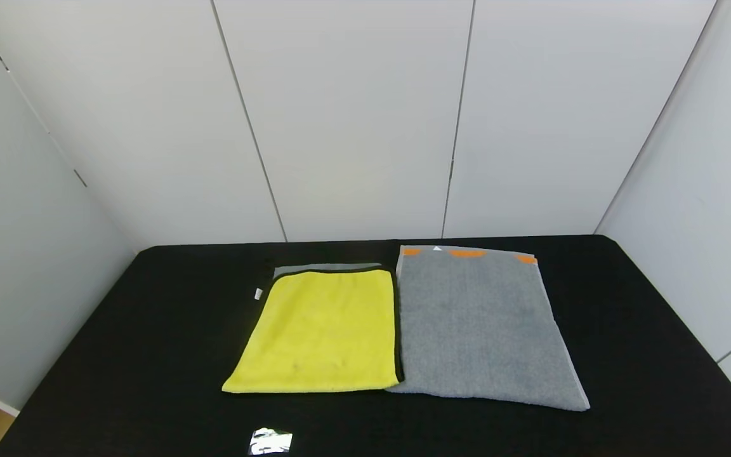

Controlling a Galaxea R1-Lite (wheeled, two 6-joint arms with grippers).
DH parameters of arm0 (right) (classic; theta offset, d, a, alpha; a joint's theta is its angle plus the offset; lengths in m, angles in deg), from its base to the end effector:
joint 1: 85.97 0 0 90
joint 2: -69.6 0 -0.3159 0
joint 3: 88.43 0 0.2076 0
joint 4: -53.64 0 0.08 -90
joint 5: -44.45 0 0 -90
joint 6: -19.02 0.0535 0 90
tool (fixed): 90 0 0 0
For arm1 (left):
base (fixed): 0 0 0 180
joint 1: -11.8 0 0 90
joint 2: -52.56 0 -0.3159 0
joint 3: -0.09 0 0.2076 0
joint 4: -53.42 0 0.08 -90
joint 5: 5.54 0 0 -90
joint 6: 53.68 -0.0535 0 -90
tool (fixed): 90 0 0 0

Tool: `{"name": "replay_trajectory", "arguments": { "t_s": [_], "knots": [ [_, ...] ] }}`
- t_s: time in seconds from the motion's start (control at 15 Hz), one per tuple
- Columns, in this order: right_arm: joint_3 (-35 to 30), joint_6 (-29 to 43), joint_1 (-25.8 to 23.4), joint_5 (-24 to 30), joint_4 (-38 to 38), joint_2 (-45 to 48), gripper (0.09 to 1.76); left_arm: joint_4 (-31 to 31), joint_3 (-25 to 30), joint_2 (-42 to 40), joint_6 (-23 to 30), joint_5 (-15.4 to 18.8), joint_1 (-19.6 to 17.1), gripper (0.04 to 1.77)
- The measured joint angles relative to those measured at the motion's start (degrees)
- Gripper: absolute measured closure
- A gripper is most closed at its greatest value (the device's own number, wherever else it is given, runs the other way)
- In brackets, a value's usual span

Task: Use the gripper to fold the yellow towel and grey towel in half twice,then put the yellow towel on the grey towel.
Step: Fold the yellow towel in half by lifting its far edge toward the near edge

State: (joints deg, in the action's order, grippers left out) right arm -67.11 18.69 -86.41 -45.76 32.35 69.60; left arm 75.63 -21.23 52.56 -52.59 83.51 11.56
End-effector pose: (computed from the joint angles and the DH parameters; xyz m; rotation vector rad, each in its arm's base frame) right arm 0.0110 -0.0003 0.0755 -0.0058 -0.0005 -0.0113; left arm 0.0110 0.0009 0.0734 -0.0189 0.0153 0.0209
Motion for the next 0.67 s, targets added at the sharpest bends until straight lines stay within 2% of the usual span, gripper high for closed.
{"name": "replay_trajectory", "arguments": {
  "t_s": [0.47,0.67],
  "knots": [
    [0.5,-0.6,0.4,0.6,-0.8,0.0,0.14,1.6,-0.6,0.1,-1.3,2.1,0.0,0.09],
    [3.5,-0.6,0.4,1.1,-2.9,-0.6,0.14,1.8,-1.6,0.5,-1.6,2.7,0.0,0.09]
  ]
}}
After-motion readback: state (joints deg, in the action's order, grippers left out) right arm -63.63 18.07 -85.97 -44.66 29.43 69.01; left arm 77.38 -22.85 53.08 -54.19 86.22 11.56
